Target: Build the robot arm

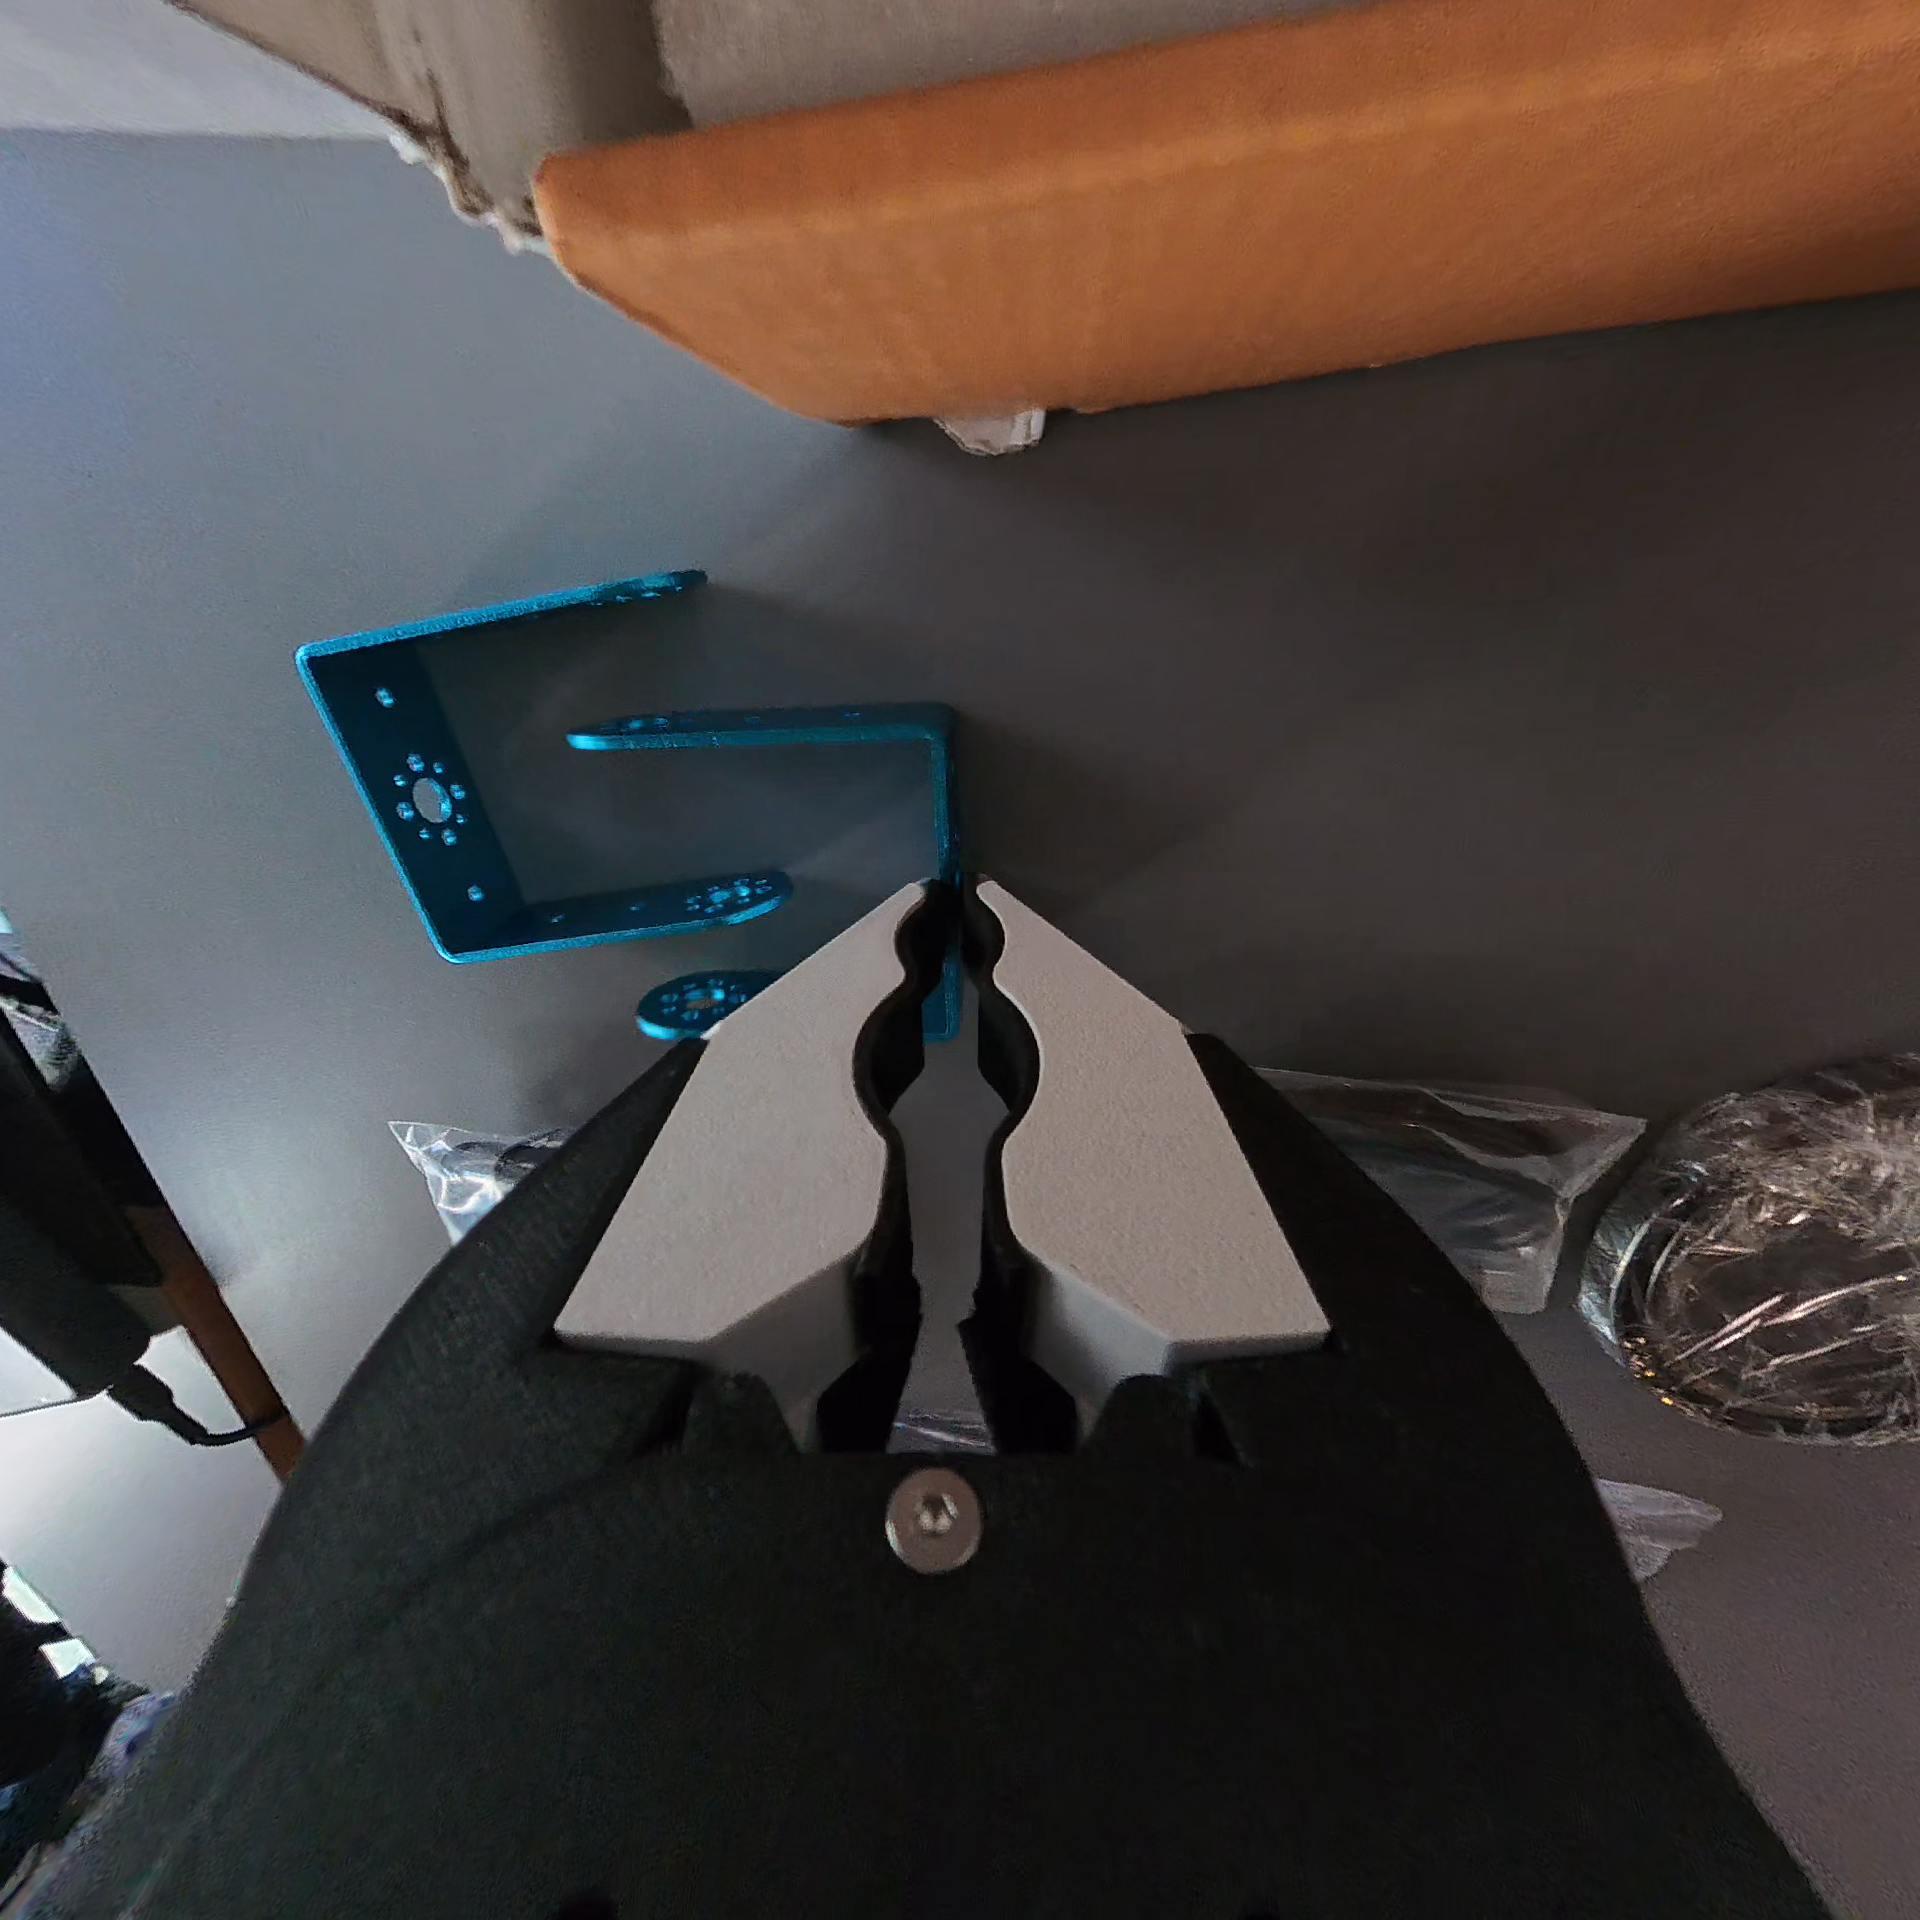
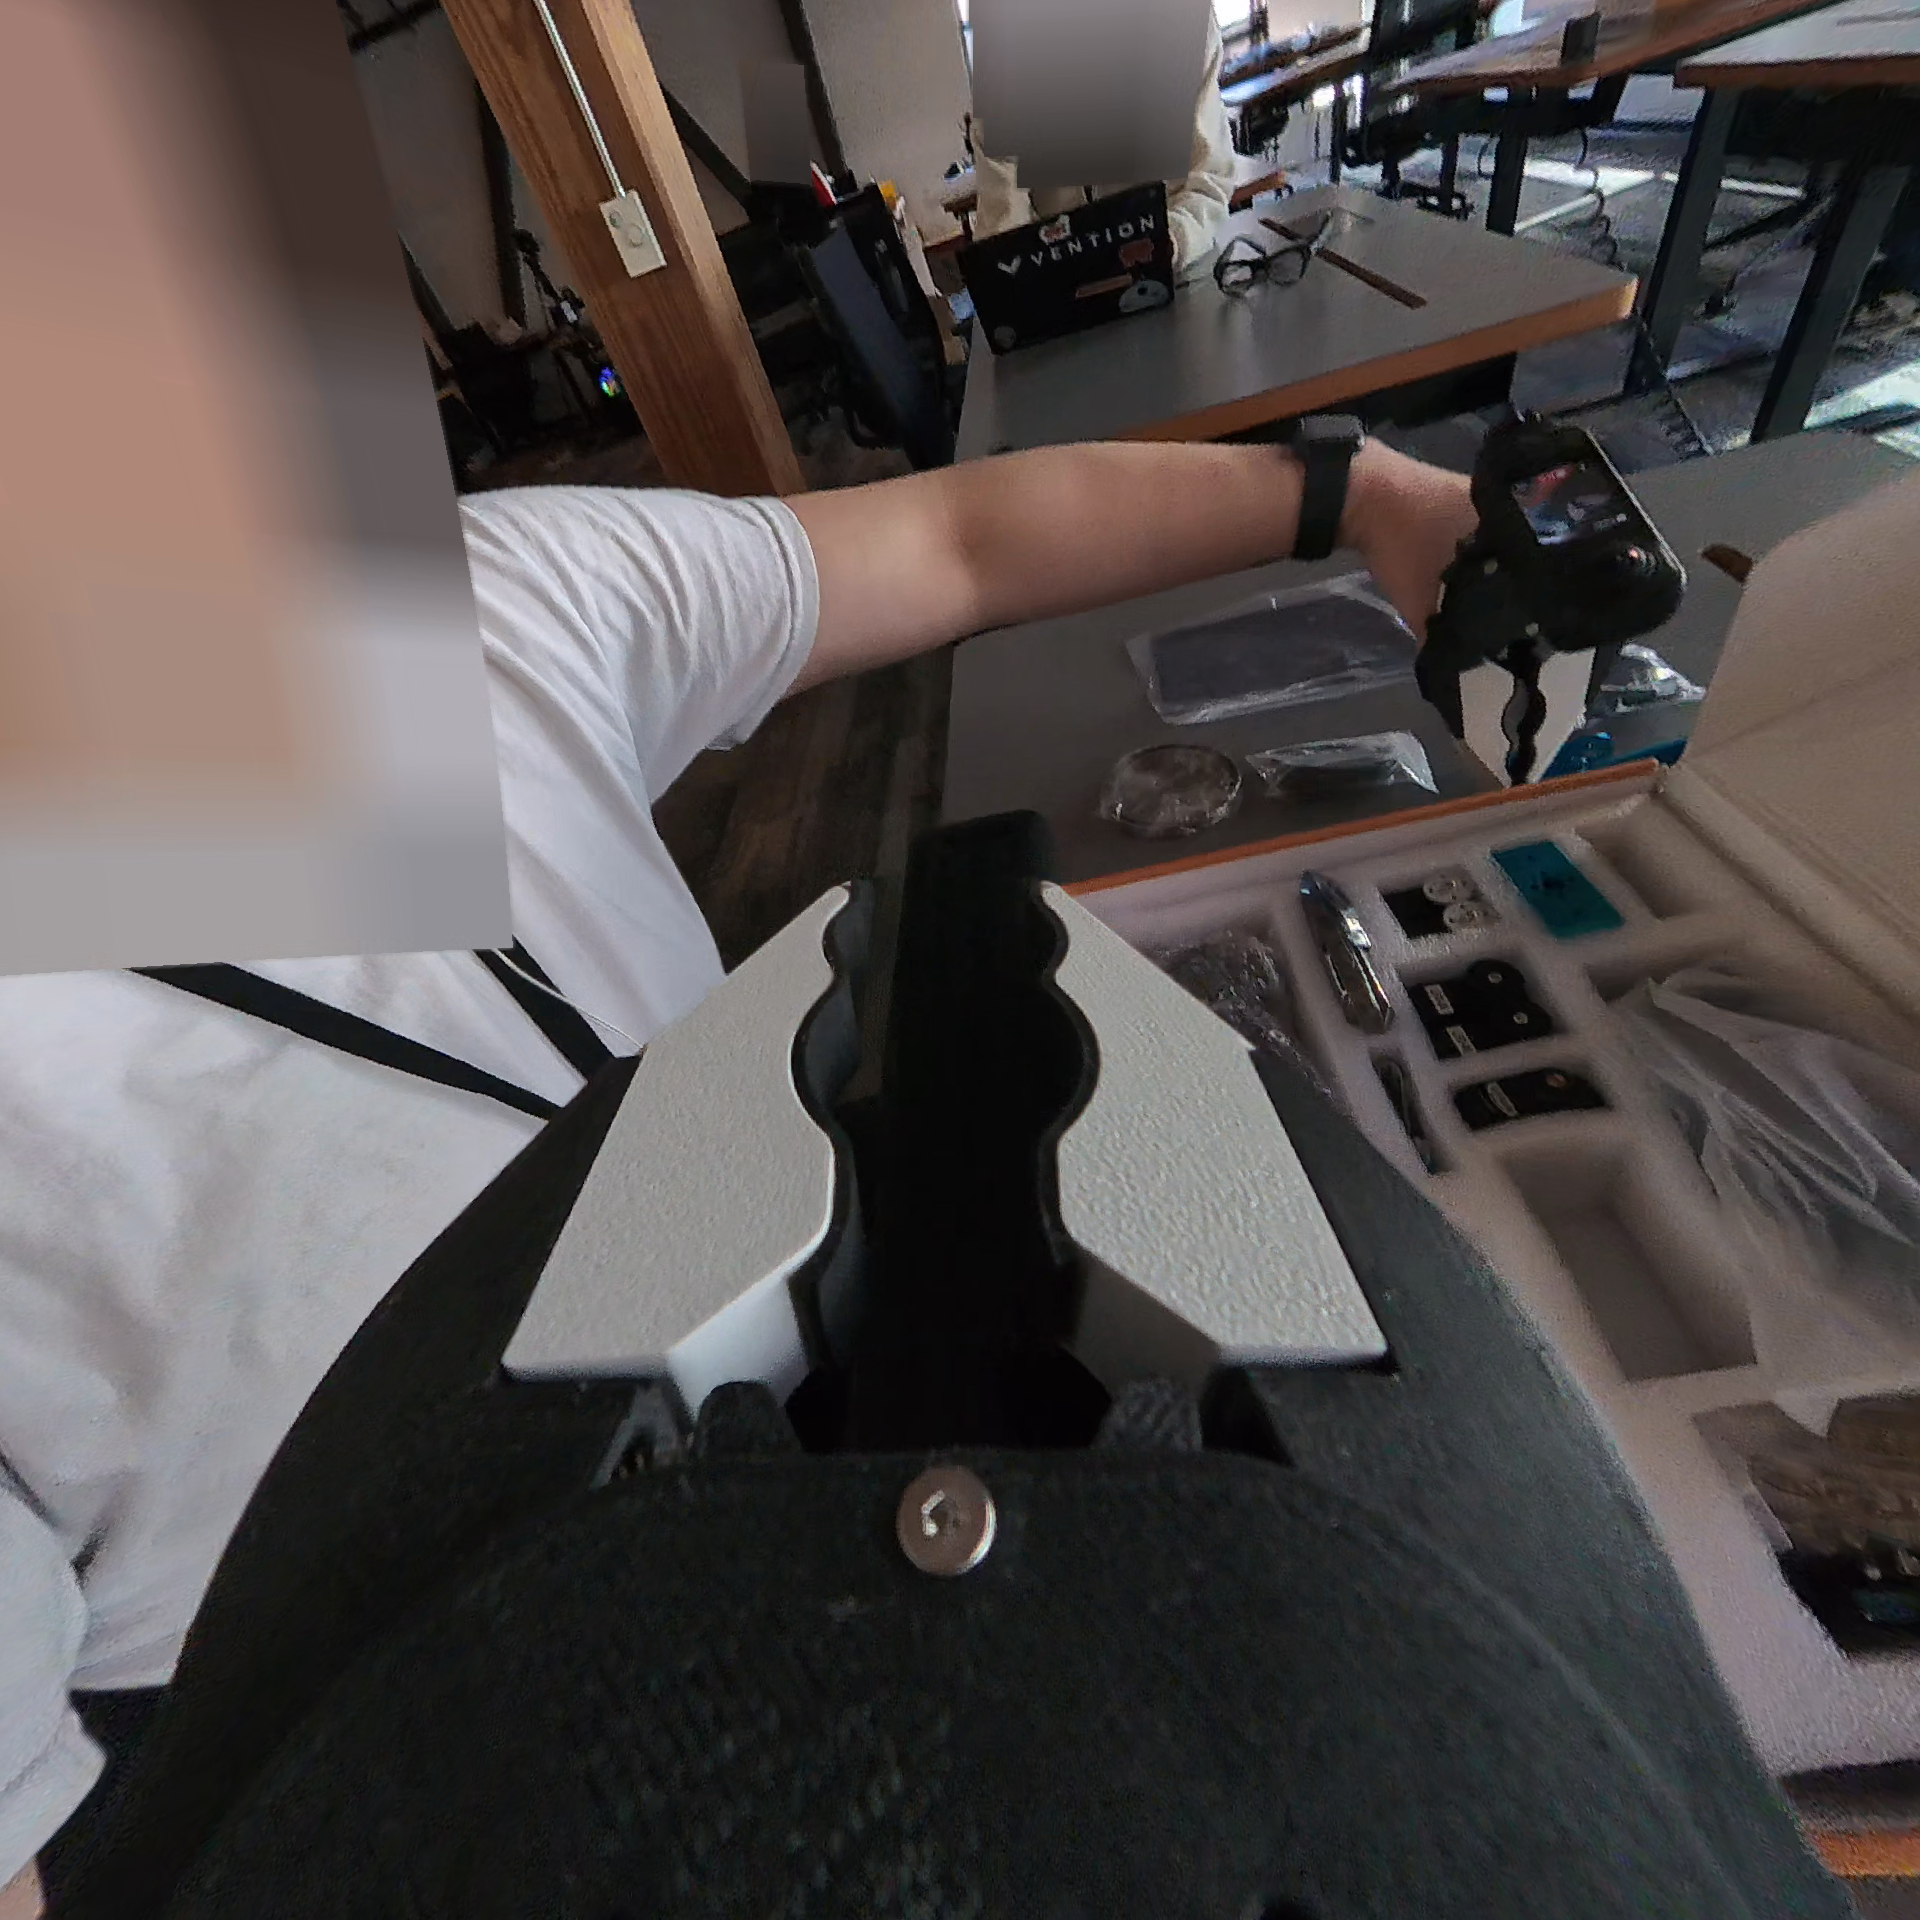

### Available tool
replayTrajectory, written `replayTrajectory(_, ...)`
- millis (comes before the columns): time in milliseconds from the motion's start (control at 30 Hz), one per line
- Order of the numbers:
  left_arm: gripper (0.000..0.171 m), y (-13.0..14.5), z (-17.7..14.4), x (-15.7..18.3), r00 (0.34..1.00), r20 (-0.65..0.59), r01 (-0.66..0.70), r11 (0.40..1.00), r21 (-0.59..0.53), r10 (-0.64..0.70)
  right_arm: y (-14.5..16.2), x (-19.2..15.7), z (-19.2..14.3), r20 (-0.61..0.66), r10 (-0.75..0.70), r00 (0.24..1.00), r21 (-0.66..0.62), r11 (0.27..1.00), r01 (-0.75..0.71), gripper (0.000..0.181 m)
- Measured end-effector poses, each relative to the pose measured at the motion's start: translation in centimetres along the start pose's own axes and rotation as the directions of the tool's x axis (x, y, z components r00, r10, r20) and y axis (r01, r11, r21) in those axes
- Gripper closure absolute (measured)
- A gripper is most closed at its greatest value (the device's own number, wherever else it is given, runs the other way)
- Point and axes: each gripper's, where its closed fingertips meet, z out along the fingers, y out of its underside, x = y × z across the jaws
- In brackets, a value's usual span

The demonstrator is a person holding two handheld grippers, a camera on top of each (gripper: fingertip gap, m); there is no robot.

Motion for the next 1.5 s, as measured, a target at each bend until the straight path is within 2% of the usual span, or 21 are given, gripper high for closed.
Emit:
replayTrajectory(100,0.152,0.4,-0.3,-0.5,0.998,0.063,-0.022,1.000,-0.010,0.023,1.2,2.6,1.2,-0.042,0.024,0.999,-0.032,0.999,-0.025,0.150)
replayTrajectory(167,0.144,0.4,-1.4,-0.9,0.990,0.138,-0.001,0.999,0.040,-0.005,1.7,5.4,2.5,-0.089,0.023,0.996,-0.067,0.997,-0.029,0.149)
replayTrajectory(233,0.142,-0.1,-3.8,-1.0,0.972,0.218,0.052,0.985,0.165,-0.088,2.3,8.2,4.6,-0.115,-0.050,0.992,-0.144,0.989,0.033,0.150)
replayTrajectory(300,0.139,-0.8,-7.1,-0.4,0.934,0.297,0.098,0.942,0.320,-0.198,3.2,12.3,7.1,-0.167,-0.212,0.963,-0.302,0.941,0.154,0.152)
replayTrajectory(367,0.137,-1.8,-11.2,1.1,0.866,0.370,0.125,0.863,0.490,-0.335,4.3,16.5,9.8,-0.155,-0.397,0.904,-0.486,0.828,0.280,0.154)
replayTrajectory(400,0.131,-2.7,-13.0,2.6,0.839,0.364,0.139,0.807,0.574,-0.404,4.8,18.3,11.2,-0.123,-0.442,0.888,-0.548,0.776,0.311,0.156)
replayTrajectory(500,0.121,-6.2,-16.0,8.4,0.771,0.229,0.216,0.582,0.784,-0.594,6.7,22.7,14.8,-0.035,-0.478,0.878,-0.702,0.637,0.319,0.158)
replayTrajectory(600,0.123,-10.2,-16.3,13.1,0.723,0.103,0.242,0.390,0.889,-0.683,8.5,24.9,16.6,0.047,-0.505,0.862,-0.794,0.504,0.339,0.157)
replayTrajectory(667,0.123,-12.4,-15.8,15.0,0.710,0.027,0.272,0.310,0.911,-0.704,8.9,26.1,16.9,0.058,-0.532,0.845,-0.832,0.442,0.336,0.157)
replayTrajectory(733,0.128,-14.0,-15.1,15.6,0.684,-0.018,0.309,0.267,0.913,-0.729,8.9,26.1,17.3,0.059,-0.495,0.867,-0.831,0.458,0.317,0.159)
replayTrajectory(800,0.138,-15.0,-14.5,15.4,0.665,-0.023,0.323,0.260,0.910,-0.746,9.1,26.1,17.2,0.044,-0.435,0.899,-0.847,0.460,0.264,0.159)
replayTrajectory(833,0.137,-15.5,-14.0,15.2,0.665,-0.025,0.337,0.270,0.902,-0.746,9.3,25.9,17.0,0.041,-0.397,0.917,-0.856,0.459,0.237,0.156)
replayTrajectory(933,0.133,-16.8,-12.2,14.9,0.674,-0.024,0.410,0.347,0.843,-0.739,9.6,26.0,17.1,0.027,-0.341,0.940,-0.871,0.453,0.190,0.153)
replayTrajectory(1000,0.135,-17.0,-10.9,14.6,0.673,0.010,0.443,0.413,0.796,-0.740,9.6,26.0,17.0,0.047,-0.356,0.933,-0.878,0.431,0.208,0.153)
replayTrajectory(1067,0.138,-17.0,-10.0,14.4,0.665,0.043,0.454,0.449,0.770,-0.745,9.3,26.2,17.0,0.054,-0.376,0.925,-0.881,0.418,0.221,0.154)
replayTrajectory(1167,0.139,-17.1,-9.1,14.7,0.665,0.007,0.486,0.441,0.755,-0.746,9.6,26.0,17.0,0.053,-0.333,0.941,-0.895,0.403,0.193,0.157)
replayTrajectory(1300,0.139,-17.4,-9.3,15.2,0.672,-0.039,0.500,0.414,0.761,-0.739,9.7,26.0,17.0,0.092,-0.384,0.919,-0.911,0.339,0.234,0.155)
replayTrajectory(1500,0.138,-17.3,-9.5,15.7,0.679,-0.056,0.498,0.403,0.768,-0.732,9.9,26.1,17.1,0.077,-0.325,0.942,-0.920,0.341,0.193,0.154)
